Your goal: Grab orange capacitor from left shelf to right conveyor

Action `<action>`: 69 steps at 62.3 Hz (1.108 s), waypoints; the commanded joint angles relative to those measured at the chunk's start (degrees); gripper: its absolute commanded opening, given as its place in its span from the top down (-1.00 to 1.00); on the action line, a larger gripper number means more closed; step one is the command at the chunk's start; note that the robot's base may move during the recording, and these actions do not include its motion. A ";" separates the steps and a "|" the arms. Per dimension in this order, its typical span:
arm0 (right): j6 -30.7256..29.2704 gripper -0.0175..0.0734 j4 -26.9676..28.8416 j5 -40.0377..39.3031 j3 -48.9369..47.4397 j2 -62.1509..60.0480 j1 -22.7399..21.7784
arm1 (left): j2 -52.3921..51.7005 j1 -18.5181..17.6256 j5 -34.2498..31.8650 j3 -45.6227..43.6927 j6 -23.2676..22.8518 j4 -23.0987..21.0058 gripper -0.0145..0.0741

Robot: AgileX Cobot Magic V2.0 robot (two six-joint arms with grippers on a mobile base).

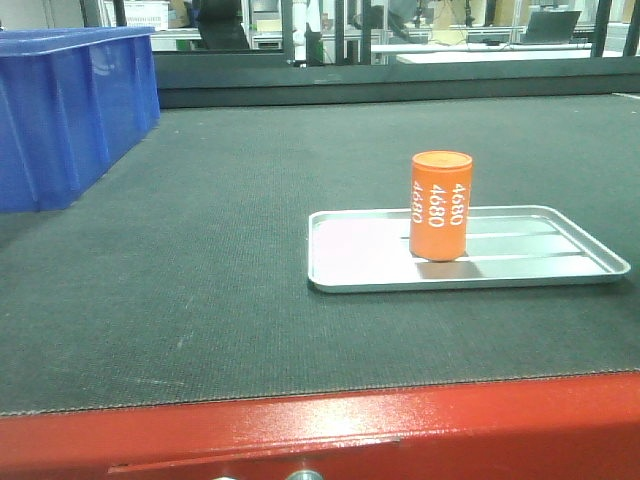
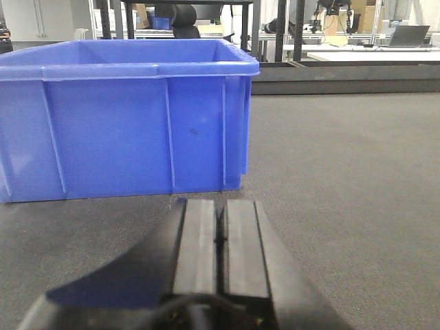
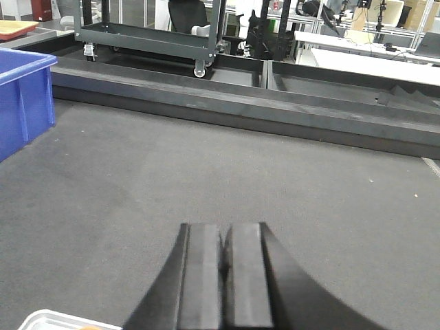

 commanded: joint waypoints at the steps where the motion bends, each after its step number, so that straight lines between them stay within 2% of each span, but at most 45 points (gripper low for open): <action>1: -0.01 0.49 -1.85 -3.41 -1.92 -0.28 -0.44 | 0.58 -0.11 -5.18 -0.45 0.00 -0.31 0.91; 12: -0.08 0.50 -0.88 -2.97 -1.39 -0.80 -0.70 | 0.58 -0.11 -5.18 -0.45 0.00 0.00 0.91; 18: -2.07 0.50 3.25 1.02 -0.96 -3.54 -3.62 | 0.58 -0.11 -5.18 -0.45 0.00 -0.31 0.91; 26: -9.95 0.50 12.55 -0.82 3.24 -9.36 -8.77 | 0.58 -0.11 -5.18 -0.45 0.00 -0.31 0.91; 33: -17.40 0.50 22.75 -8.00 10.56 -16.84 -12.02 | 0.58 -0.11 -5.18 -0.45 0.00 -0.31 0.91; 40: -23.46 0.50 33.62 -16.85 21.99 -25.44 -12.81 | 0.58 -0.11 -5.18 -0.45 0.00 -0.31 0.91; 44: -25.73 0.50 37.11 -21.66 28.55 -29.58 -12.75 | 0.58 -0.11 -5.18 -0.45 0.00 -0.31 0.91; 51: -26.75 0.50 37.87 -24.98 38.18 -36.62 -12.75 | 0.58 -0.11 -5.18 -0.45 0.00 -0.31 0.91; 69: -27.00 0.50 37.65 -14.77 44.51 -49.15 -12.75 | 0.58 -0.11 -5.18 -0.45 0.00 -0.31 0.91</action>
